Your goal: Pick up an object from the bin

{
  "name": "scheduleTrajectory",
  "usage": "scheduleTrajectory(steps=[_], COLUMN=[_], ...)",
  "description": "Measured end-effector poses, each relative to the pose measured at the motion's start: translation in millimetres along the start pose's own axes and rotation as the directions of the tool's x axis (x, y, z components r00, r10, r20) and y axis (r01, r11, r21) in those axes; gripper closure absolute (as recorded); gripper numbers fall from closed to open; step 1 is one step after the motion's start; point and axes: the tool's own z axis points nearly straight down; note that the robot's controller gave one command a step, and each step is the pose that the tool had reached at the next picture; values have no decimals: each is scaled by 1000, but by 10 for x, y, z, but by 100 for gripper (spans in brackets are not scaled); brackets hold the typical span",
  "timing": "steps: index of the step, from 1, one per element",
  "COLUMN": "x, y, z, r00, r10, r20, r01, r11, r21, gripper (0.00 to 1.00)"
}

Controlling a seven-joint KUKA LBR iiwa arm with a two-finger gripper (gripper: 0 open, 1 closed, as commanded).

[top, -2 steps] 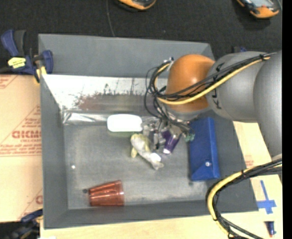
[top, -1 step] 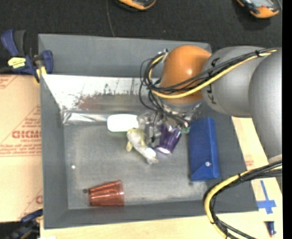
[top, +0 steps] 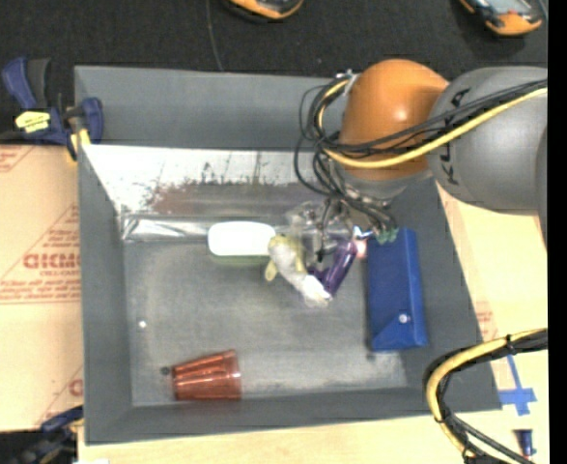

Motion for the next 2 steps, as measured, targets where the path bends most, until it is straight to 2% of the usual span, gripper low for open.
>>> scheduleTrajectory(steps=[1, 2], x=[-52, -194], y=[45, 45], z=[-379, 123], r00=[992, 989], r10=[-128, -148], r20=[-7, 8], r01=[128, 148], r11=[992, 989], r21=[-5, 3], gripper=[100, 100])
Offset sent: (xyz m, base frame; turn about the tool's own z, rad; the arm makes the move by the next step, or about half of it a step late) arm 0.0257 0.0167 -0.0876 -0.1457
